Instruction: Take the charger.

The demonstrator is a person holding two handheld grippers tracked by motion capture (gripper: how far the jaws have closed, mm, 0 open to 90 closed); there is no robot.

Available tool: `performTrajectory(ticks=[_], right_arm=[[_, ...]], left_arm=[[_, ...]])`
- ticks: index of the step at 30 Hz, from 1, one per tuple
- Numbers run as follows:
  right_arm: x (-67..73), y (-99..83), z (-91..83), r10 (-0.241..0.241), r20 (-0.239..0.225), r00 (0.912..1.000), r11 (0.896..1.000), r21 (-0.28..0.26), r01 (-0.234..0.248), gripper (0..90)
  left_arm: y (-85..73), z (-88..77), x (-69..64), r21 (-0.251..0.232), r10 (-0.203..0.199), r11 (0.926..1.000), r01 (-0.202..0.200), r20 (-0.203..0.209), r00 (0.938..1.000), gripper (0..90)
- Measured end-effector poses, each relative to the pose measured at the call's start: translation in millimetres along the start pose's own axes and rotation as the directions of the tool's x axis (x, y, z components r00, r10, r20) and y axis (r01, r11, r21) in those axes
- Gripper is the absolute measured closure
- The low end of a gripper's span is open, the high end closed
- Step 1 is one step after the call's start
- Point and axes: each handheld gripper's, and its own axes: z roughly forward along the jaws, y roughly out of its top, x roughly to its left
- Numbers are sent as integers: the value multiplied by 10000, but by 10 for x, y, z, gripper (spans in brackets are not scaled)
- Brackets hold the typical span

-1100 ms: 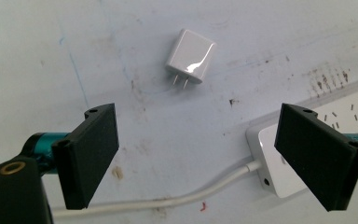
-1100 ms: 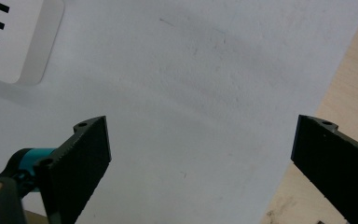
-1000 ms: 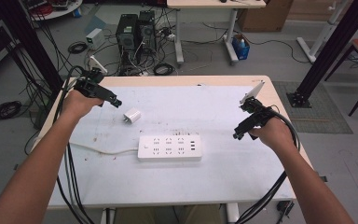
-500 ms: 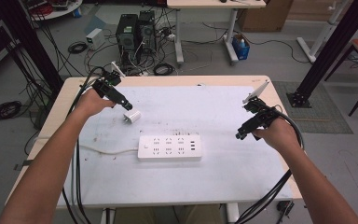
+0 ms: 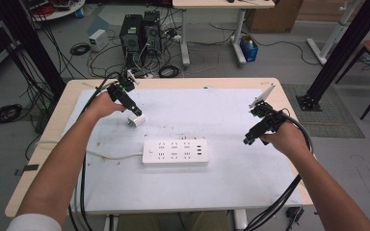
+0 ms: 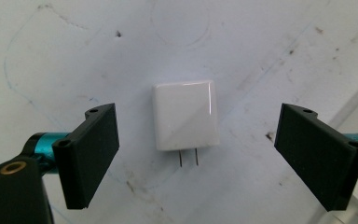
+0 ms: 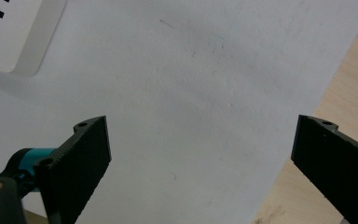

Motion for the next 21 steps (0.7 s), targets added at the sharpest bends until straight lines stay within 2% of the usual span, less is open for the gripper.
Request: performTrajectory(ticks=[1, 2, 5, 10, 14, 16, 21], right_arm=[[-2, 6, 9, -71, 4, 10000, 10000, 20, 71, 40], [-2, 6, 9, -71, 4, 10000, 10000, 20, 71, 40], [0, 8, 13, -59, -10, 10000, 10000, 78, 59, 40], [-29, -6, 11, -8, -16, 10000, 10000, 44, 9, 40], [-47, -18, 14, 51, -4, 10000, 10000, 63, -51, 40], [-51, -20, 11, 42, 22, 10000, 9999, 98, -43, 40], [-58, -19, 20, 46, 49, 10000, 9999, 140, -47, 40]], left_arm=[[23, 84, -11, 86, 111, 9999, -111, -3, 9999, 138], [23, 84, -11, 86, 111, 9999, -111, -3, 9999, 138], [64, 254, -20, 374, 268, 9989, -266, -31, 9996, 138], [81, 411, 3, 627, 203, 9978, -197, -93, 9998, 139], [66, 490, 42, 848, -135, 9962, 177, -500, 9987, 139], [47, 526, 53, 868, -333, 9955, 372, -458, 9984, 139], [14, 563, 67, 868, -452, 9950, 491, -462, 9979, 152]])
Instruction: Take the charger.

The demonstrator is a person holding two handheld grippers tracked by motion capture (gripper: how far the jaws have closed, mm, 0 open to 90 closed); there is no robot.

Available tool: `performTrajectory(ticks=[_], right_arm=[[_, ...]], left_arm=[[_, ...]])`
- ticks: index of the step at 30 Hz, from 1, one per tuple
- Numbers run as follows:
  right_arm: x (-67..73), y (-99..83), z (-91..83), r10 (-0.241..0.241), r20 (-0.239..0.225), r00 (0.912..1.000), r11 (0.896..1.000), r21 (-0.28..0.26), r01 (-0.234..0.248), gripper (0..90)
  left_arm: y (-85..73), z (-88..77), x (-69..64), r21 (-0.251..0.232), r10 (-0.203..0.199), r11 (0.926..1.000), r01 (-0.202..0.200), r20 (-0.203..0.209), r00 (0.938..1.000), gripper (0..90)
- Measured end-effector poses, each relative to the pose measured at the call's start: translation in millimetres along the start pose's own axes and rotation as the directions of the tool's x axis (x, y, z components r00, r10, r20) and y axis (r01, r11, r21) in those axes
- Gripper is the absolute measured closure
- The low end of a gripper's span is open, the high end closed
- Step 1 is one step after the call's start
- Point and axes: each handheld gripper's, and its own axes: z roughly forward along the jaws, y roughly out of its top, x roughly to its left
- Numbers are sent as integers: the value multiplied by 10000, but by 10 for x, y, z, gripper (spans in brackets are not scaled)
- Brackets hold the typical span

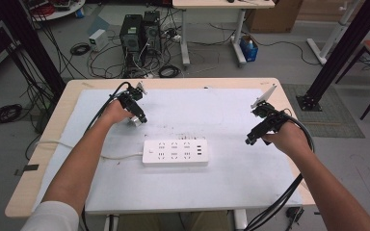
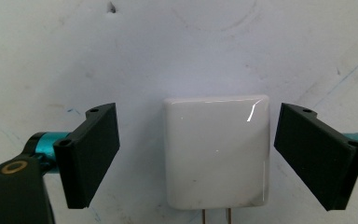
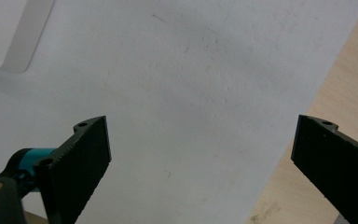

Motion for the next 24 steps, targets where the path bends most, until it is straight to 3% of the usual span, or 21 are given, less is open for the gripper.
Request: performTrajectory(ticks=[7, 10, 17, 22, 24], right_arm=[[-8, 13, 31, -14, 20, 10000, 10000, 51, 14, 40], [-2, 19, 59, -23, 9, 10000, 10000, 76, 23, 40], [5, 32, 76, -62, 0, 10000, 9999, 118, 62, 40], [-2, 22, 68, -25, 46, 10000, 10000, 74, 25, 40], [-7, 17, 67, -34, 57, 10000, 10000, 65, 34, 40]], left_arm=[[-27, 63, -13, 26, -11, 10000, 11, -6, 10000, 241], [-30, 33, -14, -110, 32, 9999, -30, 255, 9997, 356], [-30, 27, -52, -104, 244, 9997, -243, 52, 9997, 412], [-46, 0, -61, -45, 332, 9994, -332, 124, 9994, 425], [-55, -51, -63, -225, 333, 9992, -329, 158, 9993, 425]])
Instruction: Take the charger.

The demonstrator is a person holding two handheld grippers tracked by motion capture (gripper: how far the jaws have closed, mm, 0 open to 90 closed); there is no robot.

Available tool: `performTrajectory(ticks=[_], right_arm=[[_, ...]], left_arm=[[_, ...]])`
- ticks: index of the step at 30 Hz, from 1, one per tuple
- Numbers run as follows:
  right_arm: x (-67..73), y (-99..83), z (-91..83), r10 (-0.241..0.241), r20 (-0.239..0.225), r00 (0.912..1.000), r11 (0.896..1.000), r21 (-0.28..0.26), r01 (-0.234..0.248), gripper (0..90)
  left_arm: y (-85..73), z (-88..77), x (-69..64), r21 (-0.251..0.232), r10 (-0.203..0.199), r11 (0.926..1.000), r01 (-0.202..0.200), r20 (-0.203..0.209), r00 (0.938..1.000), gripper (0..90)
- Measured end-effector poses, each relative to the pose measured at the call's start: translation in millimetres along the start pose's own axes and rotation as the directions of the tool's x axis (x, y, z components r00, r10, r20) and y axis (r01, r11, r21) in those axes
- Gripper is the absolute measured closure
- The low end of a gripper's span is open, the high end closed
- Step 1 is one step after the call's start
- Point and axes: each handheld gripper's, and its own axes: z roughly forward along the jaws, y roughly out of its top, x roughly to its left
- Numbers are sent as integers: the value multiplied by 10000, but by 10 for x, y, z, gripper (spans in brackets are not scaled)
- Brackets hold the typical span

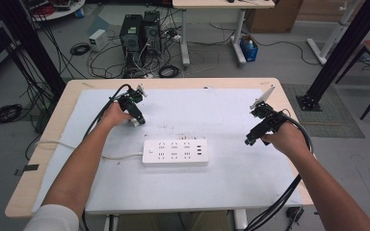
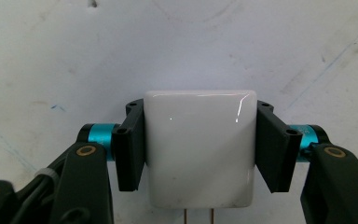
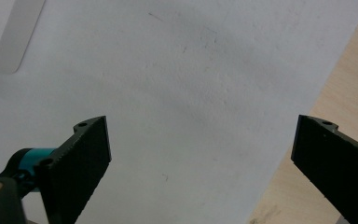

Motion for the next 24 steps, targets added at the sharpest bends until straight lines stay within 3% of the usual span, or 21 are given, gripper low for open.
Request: performTrajectory(ticks=[8, 13, 19, 23, 24], right_arm=[[26, -5, -6, 3, 40, 10000, 10000, 35, -3, 40], [33, -37, -39, 74, 36, 10000, 10000, -47, -74, 40], [64, -114, -83, 10, 69, 10000, 9999, -131, -9, 40], [112, -150, -130, -108, 85, 9999, 9996, -257, 110, 40], [128, -160, -143, -152, 86, 9998, 9994, -313, 155, 40]], left_arm=[[-36, -296, -96, -581, 363, 9977, -361, 34, 9993, 425], [-108, -584, -250, -894, 934, 9918, -914, 187, 9955, 425], [-212, -862, -457, -985, 1814, 9792, -1771, 370, 9827, 425], [-265, -980, -556, -1079, 2071, 9736, -2012, 466, 9772, 425], [-304, -1066, -626, -1117, 2300, 9682, -2238, 461, 9721, 425]])
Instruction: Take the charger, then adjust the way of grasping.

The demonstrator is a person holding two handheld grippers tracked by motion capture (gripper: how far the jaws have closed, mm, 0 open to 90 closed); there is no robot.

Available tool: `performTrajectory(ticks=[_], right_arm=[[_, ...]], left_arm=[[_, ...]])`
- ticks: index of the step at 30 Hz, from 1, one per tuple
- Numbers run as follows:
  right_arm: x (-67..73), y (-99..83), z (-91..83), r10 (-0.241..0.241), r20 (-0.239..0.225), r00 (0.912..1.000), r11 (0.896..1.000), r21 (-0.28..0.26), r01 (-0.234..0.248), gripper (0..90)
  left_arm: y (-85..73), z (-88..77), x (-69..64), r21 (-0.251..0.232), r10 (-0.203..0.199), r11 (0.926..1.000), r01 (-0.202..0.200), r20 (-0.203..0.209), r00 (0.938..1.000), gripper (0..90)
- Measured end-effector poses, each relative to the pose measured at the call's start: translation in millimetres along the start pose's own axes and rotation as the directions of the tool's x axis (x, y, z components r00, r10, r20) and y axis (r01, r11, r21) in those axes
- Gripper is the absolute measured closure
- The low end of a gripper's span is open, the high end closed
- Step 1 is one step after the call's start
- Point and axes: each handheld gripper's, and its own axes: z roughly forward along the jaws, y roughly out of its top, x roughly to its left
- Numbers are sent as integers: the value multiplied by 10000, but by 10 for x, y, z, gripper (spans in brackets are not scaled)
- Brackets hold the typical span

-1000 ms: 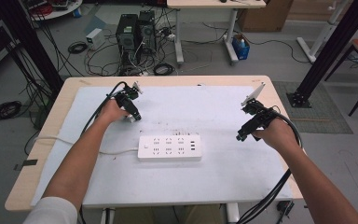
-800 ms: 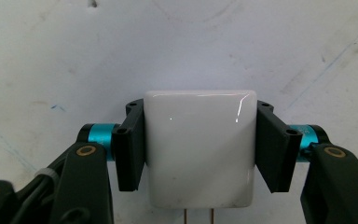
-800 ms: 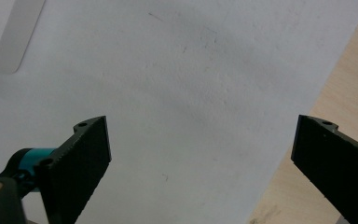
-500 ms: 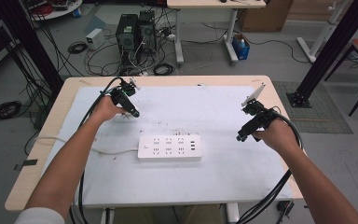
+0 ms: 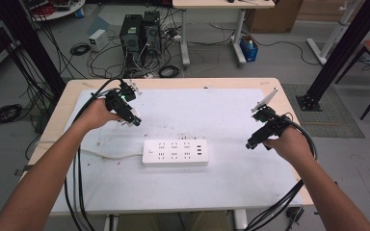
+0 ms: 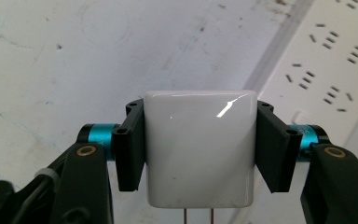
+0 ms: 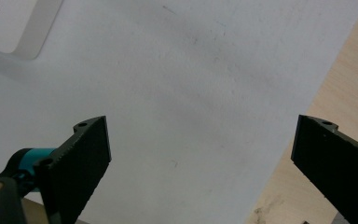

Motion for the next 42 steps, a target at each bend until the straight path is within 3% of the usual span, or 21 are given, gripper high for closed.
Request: performTrajectory(ticks=[4, 7, 12, 18, 22, 24, 33, 42], right_arm=[[43, -20, -32, -120, -9, 9999, 9999, -85, 119, 40], [80, -36, -47, -177, -18, 9998, 9997, -171, 176, 40], [128, -67, -70, -224, -31, 9997, 9996, -156, 224, 40], [181, -104, -104, -307, -45, 9995, 9991, -293, 305, 40], [228, -128, -113, -369, -117, 9993, 9987, -361, 364, 40], [290, -128, -127, -461, 95, 9989, 9986, -266, 463, 40], [335, -98, -127, -567, 19, 9984, 9977, -365, 567, 40], [396, -53, -167, -665, -296, 9973, 9945, -831, 638, 40]], left_arm=[[-14, -103, -112, -71, 318, 9995, -318, -7, 9995, 425], [-31, -231, -274, -109, 642, 9979, -643, -32, 9979, 425], [-61, -353, -438, -153, 755, 9970, -755, -30, 9971, 425], [-77, -431, -593, -401, 822, 9959, -810, 281, 9962, 425], [-77, -474, -697, -402, 1135, 9929, -1120, 360, 9929, 425], [-77, -491, -765, -245, 1384, 9902, -1377, 320, 9899, 425], [-118, -484, -835, -342, 1324, 9907, -1314, 285, 9908, 425], [-30, -525, -933, -457, 1741, 9839, -1728, 270, 9844, 425]])
